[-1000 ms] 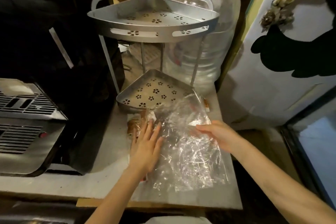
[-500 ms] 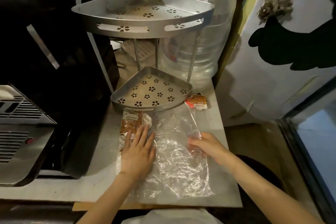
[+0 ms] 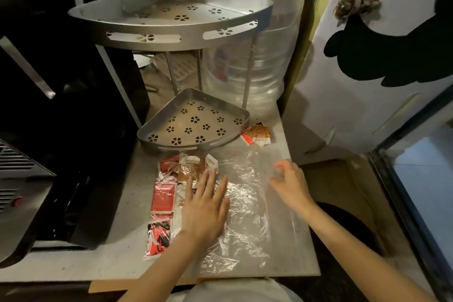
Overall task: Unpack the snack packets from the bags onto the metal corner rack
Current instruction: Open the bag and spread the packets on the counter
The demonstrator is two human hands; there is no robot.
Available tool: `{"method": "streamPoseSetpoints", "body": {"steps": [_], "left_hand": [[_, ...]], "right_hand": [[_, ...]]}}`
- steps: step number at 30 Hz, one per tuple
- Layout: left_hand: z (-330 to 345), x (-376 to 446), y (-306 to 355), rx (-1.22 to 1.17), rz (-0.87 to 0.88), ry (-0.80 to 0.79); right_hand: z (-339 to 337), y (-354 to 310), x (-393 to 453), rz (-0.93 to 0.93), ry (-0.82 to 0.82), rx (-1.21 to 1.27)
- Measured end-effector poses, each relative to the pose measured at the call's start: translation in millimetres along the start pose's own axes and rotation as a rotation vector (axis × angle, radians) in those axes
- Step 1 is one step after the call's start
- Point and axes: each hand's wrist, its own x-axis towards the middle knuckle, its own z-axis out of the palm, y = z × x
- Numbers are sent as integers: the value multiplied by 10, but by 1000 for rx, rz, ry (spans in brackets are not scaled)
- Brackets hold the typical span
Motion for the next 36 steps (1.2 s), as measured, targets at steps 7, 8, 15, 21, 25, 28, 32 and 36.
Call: {"method": "streamPoseSetpoints", "body": {"steps": [7,8,15,21,25,28,32,36], "left_hand": [[39,55,36,-15,14,-90],[14,63,25,2,15,-111],[-355,341,177,102,-11,-275],[-196,743,423,-182,124,-58],[39,738,466,-226,59,-60],[120,737,457,-232,50,-74],[159,741,452,-250,43,-75],[191,756,443,-249,40,-69]], "right_hand": [[-19,40,117,-329,-62,-382],[-12,52,133,-380,-86,-421],[-50,59,266,-461,-76,-473],[-21,-189,494,-511,-99,-378],[27,-248,562,-465,-85,-452],[34,-245,577,-478,-46,-483],[33,-224,577,-488,-4,-453],[-5,-211,566,-492,38,-377]]}}
